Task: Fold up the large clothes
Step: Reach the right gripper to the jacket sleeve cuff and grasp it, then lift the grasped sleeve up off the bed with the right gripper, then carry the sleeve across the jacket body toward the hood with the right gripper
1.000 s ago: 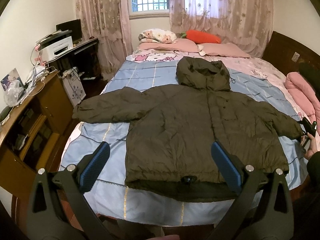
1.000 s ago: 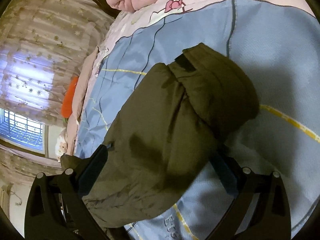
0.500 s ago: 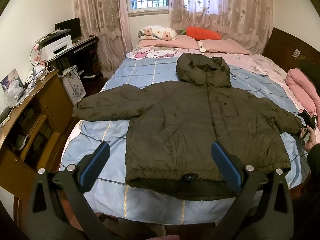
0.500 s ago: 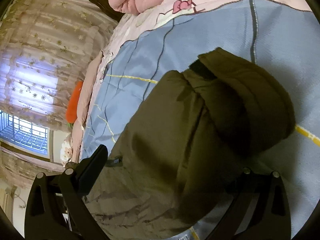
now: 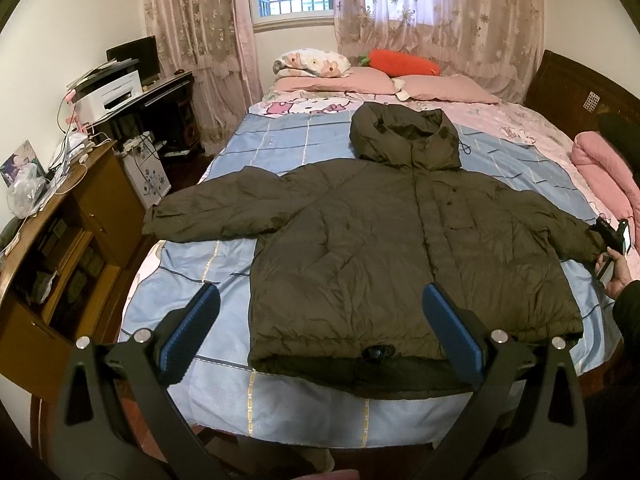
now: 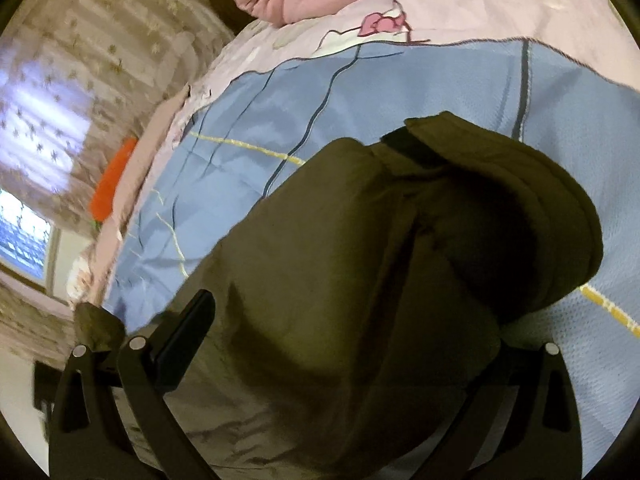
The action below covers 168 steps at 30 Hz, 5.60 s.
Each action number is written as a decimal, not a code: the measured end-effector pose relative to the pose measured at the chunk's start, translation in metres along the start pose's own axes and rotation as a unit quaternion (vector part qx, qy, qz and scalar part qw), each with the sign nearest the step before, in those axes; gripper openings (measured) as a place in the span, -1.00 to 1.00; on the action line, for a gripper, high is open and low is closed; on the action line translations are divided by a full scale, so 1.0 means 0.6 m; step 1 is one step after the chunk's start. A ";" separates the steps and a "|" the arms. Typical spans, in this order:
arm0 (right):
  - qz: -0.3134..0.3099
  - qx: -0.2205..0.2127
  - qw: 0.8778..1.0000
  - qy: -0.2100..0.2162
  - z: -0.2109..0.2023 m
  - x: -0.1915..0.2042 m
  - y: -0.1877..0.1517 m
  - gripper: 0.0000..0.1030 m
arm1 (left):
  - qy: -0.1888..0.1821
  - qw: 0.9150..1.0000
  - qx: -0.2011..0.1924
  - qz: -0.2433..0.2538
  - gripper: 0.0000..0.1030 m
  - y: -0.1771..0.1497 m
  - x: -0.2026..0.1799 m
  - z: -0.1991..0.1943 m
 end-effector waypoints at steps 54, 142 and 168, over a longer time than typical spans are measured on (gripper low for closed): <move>-0.176 -0.150 0.972 -0.039 -0.185 0.204 -0.005 -0.92 | -0.012 1.000 -0.023 -0.015 0.96 -0.004 0.023 -0.038; -0.479 -0.098 0.872 0.016 -0.224 0.839 -0.428 -0.92 | -0.077 0.992 -0.061 -0.081 0.96 -0.057 0.137 -0.110; -0.527 -0.036 0.849 0.004 -0.078 0.878 -0.605 -0.92 | -0.080 0.991 -0.059 -0.091 0.96 -0.065 0.159 -0.109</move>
Point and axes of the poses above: each gripper's, at about its wrist camera, not at the fingertips, and z roughly the way its jaws point, x to its left, y to its top, the point moved 3 cm from there along z, roughly the way its jaws point, and after that the axes turned 5 degrees about x, right-handed, at the moved point
